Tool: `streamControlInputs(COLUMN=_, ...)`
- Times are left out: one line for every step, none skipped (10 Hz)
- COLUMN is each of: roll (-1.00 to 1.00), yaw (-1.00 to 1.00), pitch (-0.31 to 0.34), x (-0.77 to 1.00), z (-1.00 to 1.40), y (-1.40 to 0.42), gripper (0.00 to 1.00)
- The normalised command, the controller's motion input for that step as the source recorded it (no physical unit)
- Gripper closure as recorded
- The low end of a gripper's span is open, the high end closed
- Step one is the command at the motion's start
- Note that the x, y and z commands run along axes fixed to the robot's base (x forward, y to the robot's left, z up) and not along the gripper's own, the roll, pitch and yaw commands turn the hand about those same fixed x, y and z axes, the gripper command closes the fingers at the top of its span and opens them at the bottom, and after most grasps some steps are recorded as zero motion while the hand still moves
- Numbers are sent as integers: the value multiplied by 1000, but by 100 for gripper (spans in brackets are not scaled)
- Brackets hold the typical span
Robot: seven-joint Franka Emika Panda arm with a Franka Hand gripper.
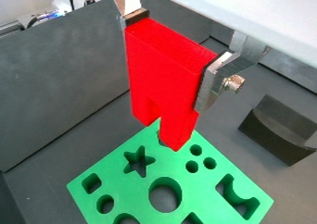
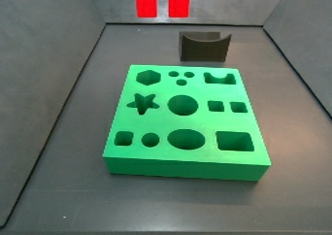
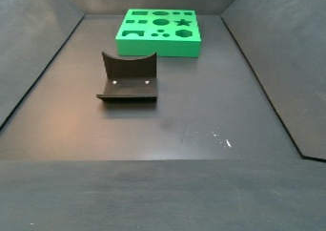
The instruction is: Insert the double-square object.
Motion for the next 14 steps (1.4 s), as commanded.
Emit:
streamControlInputs(roll=0, yaw=0, pitch=-49, x=1000, z=-614, y=-166, gripper=100)
streamControlInputs(roll=0, yaw=0, pitch=-44, x=1000, z=-577, y=-186, gripper=100)
streamControlInputs(roll=0, yaw=0, pitch=-44, x=1000, z=-546, y=-217, gripper=100)
streamControlInputs(roll=0, yaw=0, pitch=-43, x=1000, z=-529, y=-234, gripper=100)
streamControlInputs(roll=0, yaw=0, pitch=-36, x=1000, z=-529, y=-243, gripper=100)
streamControlInputs(roll=0, yaw=0, pitch=-34, x=1000, z=-526, y=-249, gripper=100)
streamControlInputs(roll=0, yaw=0, pitch=-26, x=1000, z=-526, y=-254, gripper=100)
streamControlInputs(roll=0, yaw=0, pitch=-16, x=1000, z=-531, y=-257, gripper=100)
streamControlInputs(roll=23, yaw=0, pitch=0, x=1000, z=-497, y=-94, gripper=100)
streamControlInputs(roll=144, yaw=0, pitch=0, x=1000, z=-414, y=0, gripper=100)
streamControlInputs(roll=251, yaw=0, pitch=49, x=1000, z=-334, y=0, gripper=100)
streamControlInputs(roll=326, yaw=0, pitch=63, x=1000, z=-311, y=0, gripper=100)
streamControlInputs(roll=330, yaw=-20, pitch=59, x=1000, z=-254, y=-43, gripper=100)
streamControlInputs(roll=324, yaw=-69, pitch=67, x=974, z=-226, y=-43, gripper=100)
